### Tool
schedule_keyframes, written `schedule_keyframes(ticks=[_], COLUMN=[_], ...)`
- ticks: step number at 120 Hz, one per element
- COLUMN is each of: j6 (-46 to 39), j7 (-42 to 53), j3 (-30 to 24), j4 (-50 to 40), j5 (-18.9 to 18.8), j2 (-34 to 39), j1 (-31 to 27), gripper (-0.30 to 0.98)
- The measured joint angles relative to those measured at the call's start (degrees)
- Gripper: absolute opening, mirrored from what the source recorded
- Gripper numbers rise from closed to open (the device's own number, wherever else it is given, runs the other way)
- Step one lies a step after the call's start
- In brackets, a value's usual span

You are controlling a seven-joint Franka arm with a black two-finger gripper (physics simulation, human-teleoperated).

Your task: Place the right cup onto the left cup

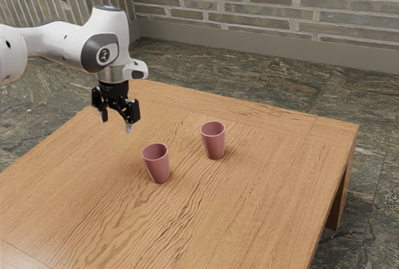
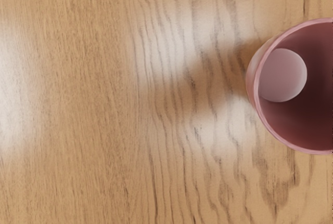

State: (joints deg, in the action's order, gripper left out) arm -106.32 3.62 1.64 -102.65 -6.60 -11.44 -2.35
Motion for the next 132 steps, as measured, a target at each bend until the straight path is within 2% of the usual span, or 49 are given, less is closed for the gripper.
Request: schedule_keyframes(ticks=[41, 127, 132], j6=[-5.54, -17.11, -17.47], j7=[-0.42, -0.25, -0.28], j3=[-0.23, -0.49, -0.49], j4=[-2.11, -1.82, -1.8], j5=[4.2, 4.92, 4.91], j2=[-5.26, -11.69, -11.76], j1=[0.7, 1.13, 1.2], gripper=[0.69, 0.69, 0.62])
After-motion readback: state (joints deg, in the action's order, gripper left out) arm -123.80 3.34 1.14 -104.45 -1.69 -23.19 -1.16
